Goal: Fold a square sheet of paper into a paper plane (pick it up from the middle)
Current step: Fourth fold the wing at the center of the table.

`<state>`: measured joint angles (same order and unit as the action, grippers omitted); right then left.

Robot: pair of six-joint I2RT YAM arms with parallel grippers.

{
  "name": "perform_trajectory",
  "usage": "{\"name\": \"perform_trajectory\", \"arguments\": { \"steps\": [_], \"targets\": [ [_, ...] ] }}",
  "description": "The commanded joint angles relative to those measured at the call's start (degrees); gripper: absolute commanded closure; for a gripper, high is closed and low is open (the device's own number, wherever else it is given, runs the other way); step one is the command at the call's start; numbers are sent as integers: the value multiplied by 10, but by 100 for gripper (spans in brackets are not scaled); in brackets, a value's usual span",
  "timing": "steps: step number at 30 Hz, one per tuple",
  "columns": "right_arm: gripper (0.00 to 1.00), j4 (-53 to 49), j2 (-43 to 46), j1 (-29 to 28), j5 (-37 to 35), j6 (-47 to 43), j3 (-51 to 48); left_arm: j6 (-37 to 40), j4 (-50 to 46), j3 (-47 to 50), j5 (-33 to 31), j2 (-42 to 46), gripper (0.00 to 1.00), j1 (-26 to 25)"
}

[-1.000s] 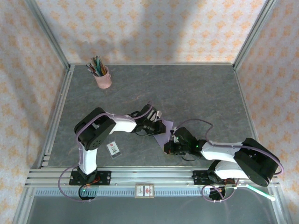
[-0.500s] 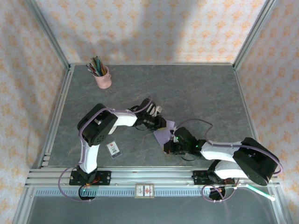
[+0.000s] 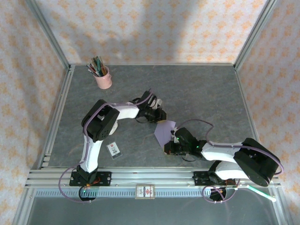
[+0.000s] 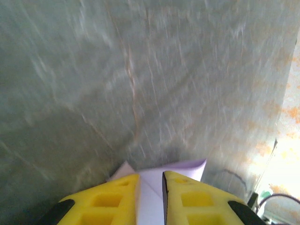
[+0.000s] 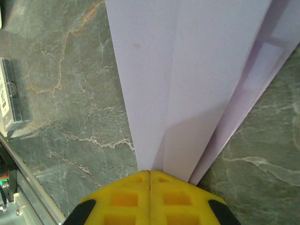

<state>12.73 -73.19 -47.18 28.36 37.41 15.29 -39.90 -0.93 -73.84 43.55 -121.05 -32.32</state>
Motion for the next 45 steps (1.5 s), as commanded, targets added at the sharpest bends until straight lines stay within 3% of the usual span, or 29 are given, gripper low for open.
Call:
{"name": "perform_trajectory", "arguments": {
  "steps": [1, 6, 11, 18, 24, 29, 36, 45],
  "targets": [
    [100, -124, -34, 0, -33, -6, -40, 36, -31, -37, -59, -28, 76, 25],
    [100, -127, -30, 0, -37, -7, -37, 44, -47, -63, -54, -32, 75, 39],
    [100, -132, -13, 1, -51, -14, -12, 49, -49, -31, -81, 54, 75, 49],
    [100, -181, -47, 47, -39, -119, 93, 11, -2, 148, -127, 244, 73, 45],
    [91, -237, -22, 91, -34, -177, 165, -44, 60, 260, -129, 328, 72, 1],
    [82, -186, 30, 123, -49, -118, 158, -62, 107, 263, -126, 293, 72, -50],
    [71, -137, -17, 123, -105, -69, 167, -55, 108, 249, -131, 249, 72, -60],
    [67, -83, -56, 122, -49, -75, 166, -53, 98, 265, -149, 255, 73, -59]
  ]
}}
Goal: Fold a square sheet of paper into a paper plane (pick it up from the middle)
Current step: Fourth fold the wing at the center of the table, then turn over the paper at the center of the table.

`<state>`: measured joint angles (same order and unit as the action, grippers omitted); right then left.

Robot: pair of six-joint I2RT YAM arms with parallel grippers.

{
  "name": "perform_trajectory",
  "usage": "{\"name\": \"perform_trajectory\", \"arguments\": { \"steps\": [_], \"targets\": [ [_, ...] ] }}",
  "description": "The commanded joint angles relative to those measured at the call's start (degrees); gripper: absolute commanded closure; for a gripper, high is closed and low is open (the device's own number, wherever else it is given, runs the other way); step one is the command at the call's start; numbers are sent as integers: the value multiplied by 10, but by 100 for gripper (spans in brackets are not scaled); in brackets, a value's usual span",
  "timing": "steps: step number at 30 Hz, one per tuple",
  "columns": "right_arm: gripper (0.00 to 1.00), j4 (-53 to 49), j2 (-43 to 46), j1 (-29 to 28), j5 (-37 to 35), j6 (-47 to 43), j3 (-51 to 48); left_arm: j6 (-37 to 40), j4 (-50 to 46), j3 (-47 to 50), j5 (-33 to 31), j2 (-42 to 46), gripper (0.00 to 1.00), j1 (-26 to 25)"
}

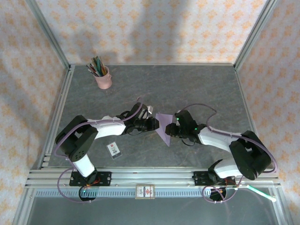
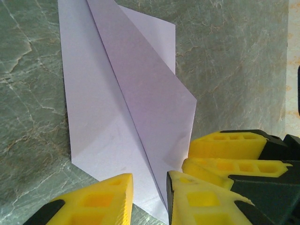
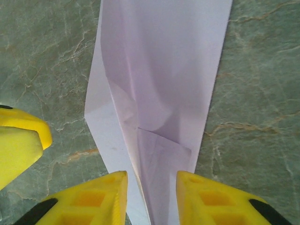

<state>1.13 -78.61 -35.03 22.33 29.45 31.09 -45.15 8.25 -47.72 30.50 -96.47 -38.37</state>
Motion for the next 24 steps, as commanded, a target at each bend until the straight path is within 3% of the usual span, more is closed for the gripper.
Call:
{"name": "perform_trajectory", "arguments": {
  "steps": [1, 10, 17, 20, 24],
  "targets": [
    [67, 36, -3, 0, 12, 4, 7, -1, 7, 5, -18, 9, 73, 1],
    [77, 41, -53, 0, 4, -20, 26, 0, -1, 9, -22, 16, 73, 6],
    [96, 29, -61, 0, -10, -33, 38, 3, -7, 19, -26, 34, 73, 16],
    [100, -9, -52, 1, -53, -49, 51, 1, -8, 28, -28, 48, 73, 27],
    [100, -128, -21, 0, -194, -83, 100, 0, -10, 50, -33, 86, 73, 49]
  ]
}}
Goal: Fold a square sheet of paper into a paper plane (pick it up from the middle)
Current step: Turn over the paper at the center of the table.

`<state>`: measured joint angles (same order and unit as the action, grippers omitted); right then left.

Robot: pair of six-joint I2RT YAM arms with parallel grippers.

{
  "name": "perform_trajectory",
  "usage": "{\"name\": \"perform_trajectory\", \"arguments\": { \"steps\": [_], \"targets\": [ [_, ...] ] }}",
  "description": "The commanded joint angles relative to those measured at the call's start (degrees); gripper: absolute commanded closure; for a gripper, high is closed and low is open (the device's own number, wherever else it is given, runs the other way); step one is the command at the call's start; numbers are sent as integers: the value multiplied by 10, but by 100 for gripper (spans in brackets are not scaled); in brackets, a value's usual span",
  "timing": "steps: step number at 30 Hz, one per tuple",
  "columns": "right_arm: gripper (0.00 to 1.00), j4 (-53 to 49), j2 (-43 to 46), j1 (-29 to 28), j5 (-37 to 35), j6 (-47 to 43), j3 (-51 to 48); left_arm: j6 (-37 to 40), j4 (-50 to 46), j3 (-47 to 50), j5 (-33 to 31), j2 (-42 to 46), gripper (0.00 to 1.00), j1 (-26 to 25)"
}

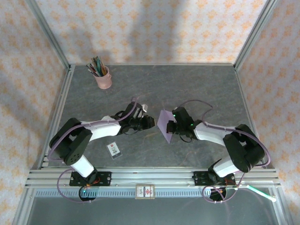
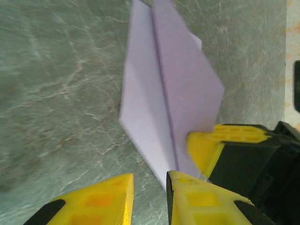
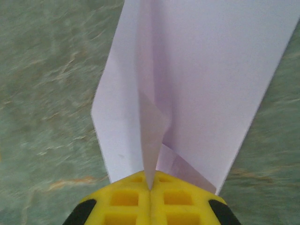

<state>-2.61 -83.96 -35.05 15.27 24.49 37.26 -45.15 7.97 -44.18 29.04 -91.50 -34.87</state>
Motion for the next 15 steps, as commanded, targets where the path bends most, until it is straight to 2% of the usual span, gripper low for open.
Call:
{"name": "perform_trajectory", "arguments": {
  "steps": [1, 5, 10, 12, 15],
  "targets": [
    [100, -117, 40, 1, -153, -39, 51, -1, -5, 23, -20, 46, 73, 21],
    [100, -230, 67, -16, -298, -50, 120, -4, -1, 52, -17, 84, 72, 60],
    [100, -370, 25, -117, -494, 8, 205, 11, -19, 70, -21, 131, 72, 116],
    [100, -428, -24, -168, -543, 64, 230, 16, -25, 78, -21, 145, 71, 143],
    [100, -466, -101, -223, -560, 136, 248, 19, -28, 88, -17, 158, 71, 181]
  ]
}}
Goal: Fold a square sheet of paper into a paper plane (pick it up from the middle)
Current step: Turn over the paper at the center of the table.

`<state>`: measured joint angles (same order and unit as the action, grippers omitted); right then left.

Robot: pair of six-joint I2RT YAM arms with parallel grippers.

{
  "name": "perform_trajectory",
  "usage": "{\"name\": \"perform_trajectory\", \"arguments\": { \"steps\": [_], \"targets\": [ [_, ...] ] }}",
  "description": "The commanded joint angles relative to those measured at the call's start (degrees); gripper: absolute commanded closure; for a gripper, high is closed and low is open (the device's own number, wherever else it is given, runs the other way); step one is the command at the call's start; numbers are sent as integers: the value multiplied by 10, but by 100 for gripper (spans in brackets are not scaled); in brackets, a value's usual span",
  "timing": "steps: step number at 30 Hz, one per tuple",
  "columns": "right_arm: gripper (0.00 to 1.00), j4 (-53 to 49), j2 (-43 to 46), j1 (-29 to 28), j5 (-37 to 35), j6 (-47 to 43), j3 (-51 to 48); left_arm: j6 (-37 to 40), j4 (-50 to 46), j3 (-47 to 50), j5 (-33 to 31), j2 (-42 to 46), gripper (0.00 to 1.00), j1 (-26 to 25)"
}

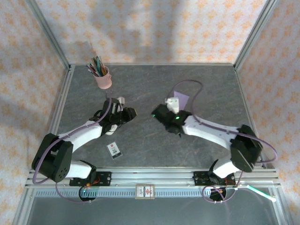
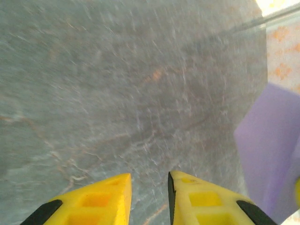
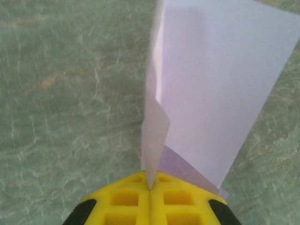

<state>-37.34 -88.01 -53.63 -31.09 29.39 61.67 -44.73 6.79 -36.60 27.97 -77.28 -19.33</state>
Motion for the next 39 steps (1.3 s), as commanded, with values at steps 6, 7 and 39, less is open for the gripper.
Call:
{"name": "perform_trajectory", "arguments": {
  "steps": [6, 7, 39],
  "targets": [
    [100, -125, -213, -102, -71, 136, 60, 28, -31, 29, -1, 43, 70, 79],
    [100, -124, -230, -108, -66, 136, 72, 31, -33, 32, -1, 47, 69, 85],
    [100, -372, -256, -49, -204, 189, 108, 50, -38, 61, 11, 59, 68, 107]
  ]
}}
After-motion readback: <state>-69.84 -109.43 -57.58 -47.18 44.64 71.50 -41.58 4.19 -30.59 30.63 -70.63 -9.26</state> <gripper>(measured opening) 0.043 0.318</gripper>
